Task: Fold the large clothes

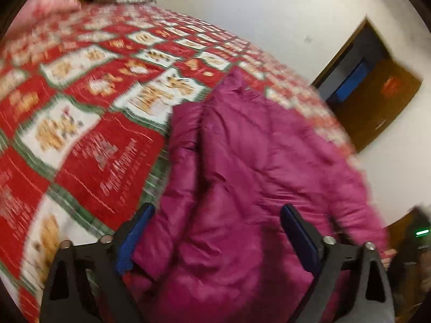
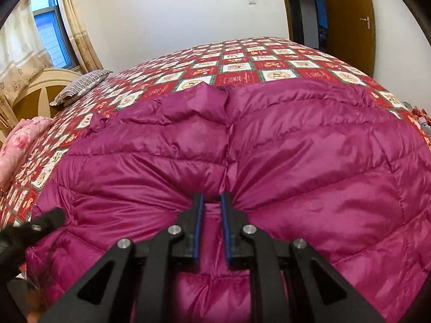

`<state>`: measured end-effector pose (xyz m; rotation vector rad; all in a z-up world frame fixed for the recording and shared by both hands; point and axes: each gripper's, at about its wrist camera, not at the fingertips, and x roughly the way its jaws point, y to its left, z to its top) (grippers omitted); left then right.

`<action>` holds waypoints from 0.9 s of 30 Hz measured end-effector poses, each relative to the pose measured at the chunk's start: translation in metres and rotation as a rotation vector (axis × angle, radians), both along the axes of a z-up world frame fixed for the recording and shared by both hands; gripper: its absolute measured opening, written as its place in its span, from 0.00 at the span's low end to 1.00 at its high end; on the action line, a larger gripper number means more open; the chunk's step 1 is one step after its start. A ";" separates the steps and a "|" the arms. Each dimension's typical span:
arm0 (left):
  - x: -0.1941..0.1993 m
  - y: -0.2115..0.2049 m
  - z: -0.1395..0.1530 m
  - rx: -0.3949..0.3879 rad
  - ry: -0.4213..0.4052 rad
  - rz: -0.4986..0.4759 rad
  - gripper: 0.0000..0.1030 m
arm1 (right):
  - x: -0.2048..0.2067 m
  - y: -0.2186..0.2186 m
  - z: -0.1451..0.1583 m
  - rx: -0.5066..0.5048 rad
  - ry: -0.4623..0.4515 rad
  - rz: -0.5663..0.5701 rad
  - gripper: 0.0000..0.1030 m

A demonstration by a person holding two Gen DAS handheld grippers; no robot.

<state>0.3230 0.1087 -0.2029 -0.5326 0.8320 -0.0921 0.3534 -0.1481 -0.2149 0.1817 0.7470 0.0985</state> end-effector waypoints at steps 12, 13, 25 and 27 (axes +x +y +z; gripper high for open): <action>-0.006 -0.016 0.002 -0.084 -0.081 0.014 0.30 | 0.001 -0.008 -0.002 0.058 0.006 0.007 0.14; -0.003 -0.013 0.003 -0.096 -0.089 0.011 0.24 | 0.002 -0.009 -0.003 0.070 0.008 0.006 0.14; -0.021 -0.045 0.083 -0.055 -0.287 -0.197 0.12 | -0.009 0.005 -0.001 0.164 0.059 -0.030 0.14; -0.029 -0.054 0.102 -0.001 -0.331 -0.244 0.12 | -0.013 0.020 -0.002 0.236 0.081 0.013 0.14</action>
